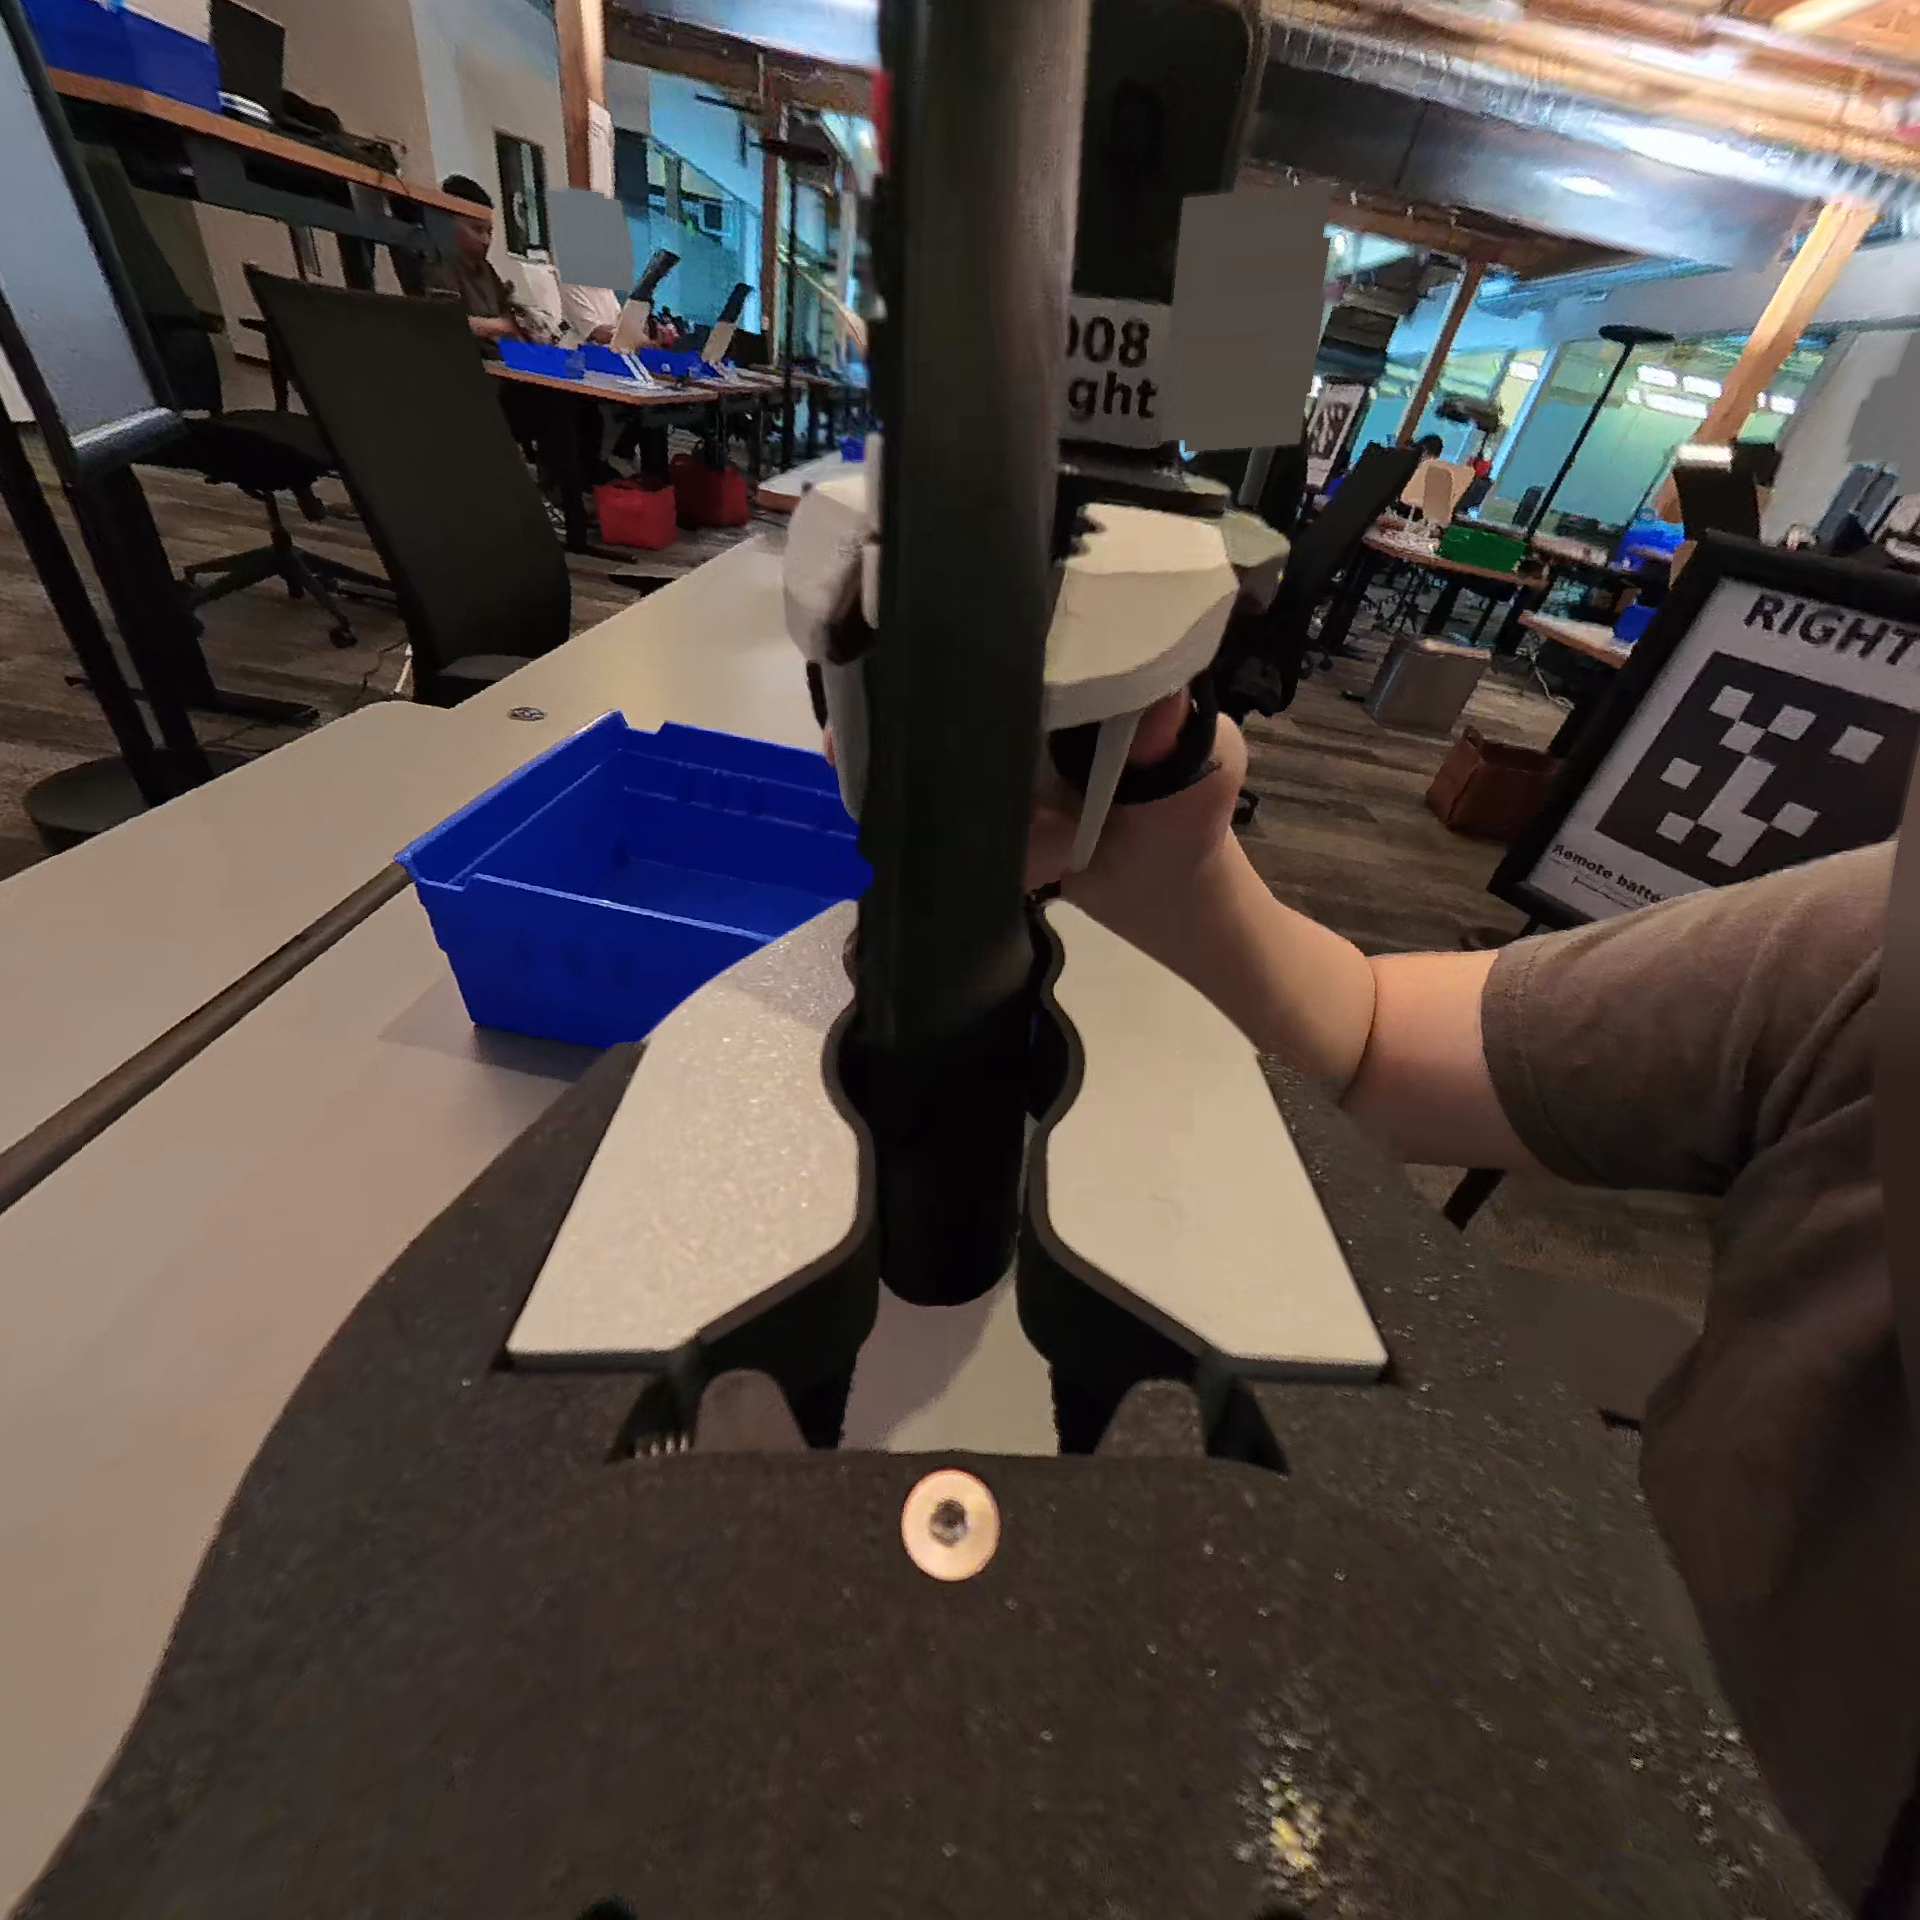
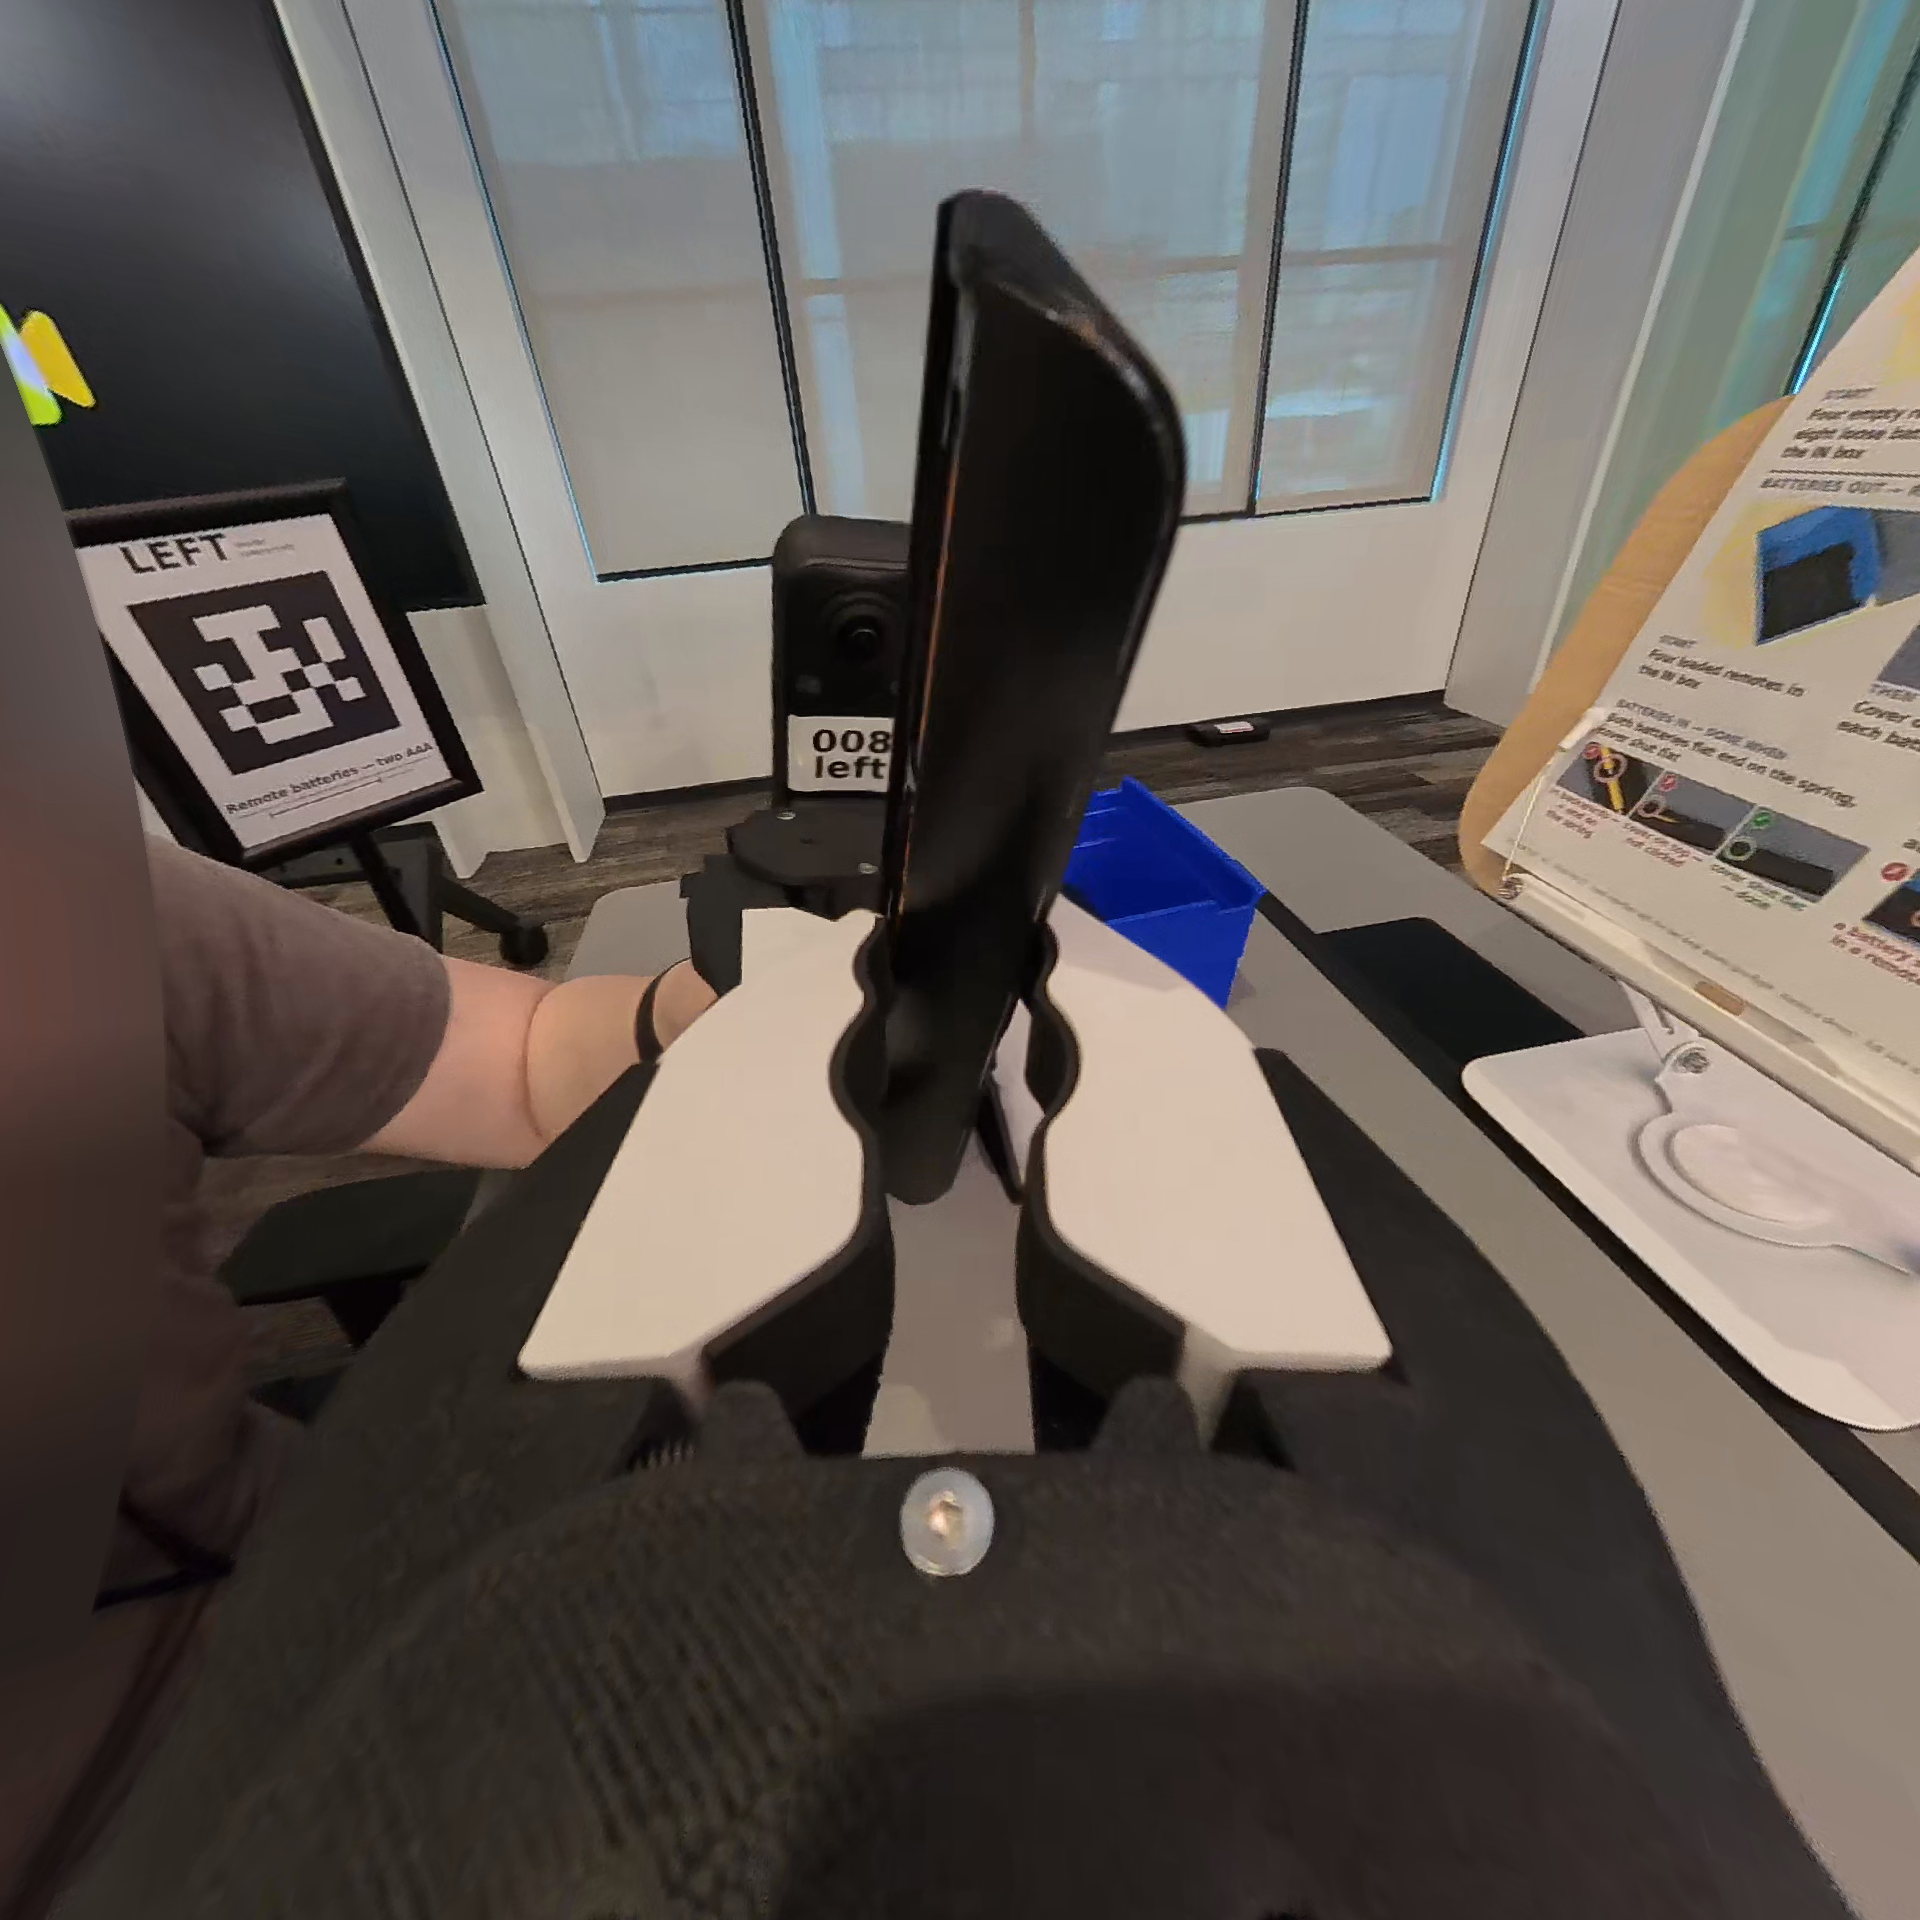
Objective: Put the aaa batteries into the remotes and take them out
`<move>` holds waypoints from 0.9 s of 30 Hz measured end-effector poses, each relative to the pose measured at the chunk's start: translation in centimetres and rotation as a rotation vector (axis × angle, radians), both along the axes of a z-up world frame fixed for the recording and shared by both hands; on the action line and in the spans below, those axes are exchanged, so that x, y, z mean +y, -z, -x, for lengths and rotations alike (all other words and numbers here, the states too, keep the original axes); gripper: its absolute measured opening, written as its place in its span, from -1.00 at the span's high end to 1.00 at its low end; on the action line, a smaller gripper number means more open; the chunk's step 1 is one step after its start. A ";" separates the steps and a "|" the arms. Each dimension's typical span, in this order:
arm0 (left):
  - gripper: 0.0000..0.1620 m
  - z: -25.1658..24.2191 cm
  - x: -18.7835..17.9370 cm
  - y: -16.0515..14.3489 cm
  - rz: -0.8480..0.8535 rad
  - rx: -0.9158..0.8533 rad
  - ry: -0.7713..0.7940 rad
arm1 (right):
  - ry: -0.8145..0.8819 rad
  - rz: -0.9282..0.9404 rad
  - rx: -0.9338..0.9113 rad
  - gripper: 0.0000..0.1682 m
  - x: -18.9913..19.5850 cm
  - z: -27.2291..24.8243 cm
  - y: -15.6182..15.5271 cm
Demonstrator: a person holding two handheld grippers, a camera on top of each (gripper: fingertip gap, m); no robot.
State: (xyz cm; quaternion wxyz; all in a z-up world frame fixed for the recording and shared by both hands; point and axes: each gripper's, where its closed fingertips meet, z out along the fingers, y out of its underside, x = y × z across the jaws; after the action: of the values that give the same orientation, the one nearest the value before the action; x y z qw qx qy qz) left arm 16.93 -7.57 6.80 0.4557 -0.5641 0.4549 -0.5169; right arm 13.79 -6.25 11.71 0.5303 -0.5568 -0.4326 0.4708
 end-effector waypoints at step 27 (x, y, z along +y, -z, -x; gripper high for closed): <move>0.69 0.1 0.0 0.6 0.067 0.056 -0.009 | 0.121 -0.038 -0.081 0.62 0.9 0.4 1.0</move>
State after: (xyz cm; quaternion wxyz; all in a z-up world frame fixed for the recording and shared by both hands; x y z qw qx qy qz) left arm 16.87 -7.55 6.23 0.4260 -0.5954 0.4470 -0.5140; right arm 13.37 -5.37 10.75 0.5503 -0.5902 -0.4281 0.4068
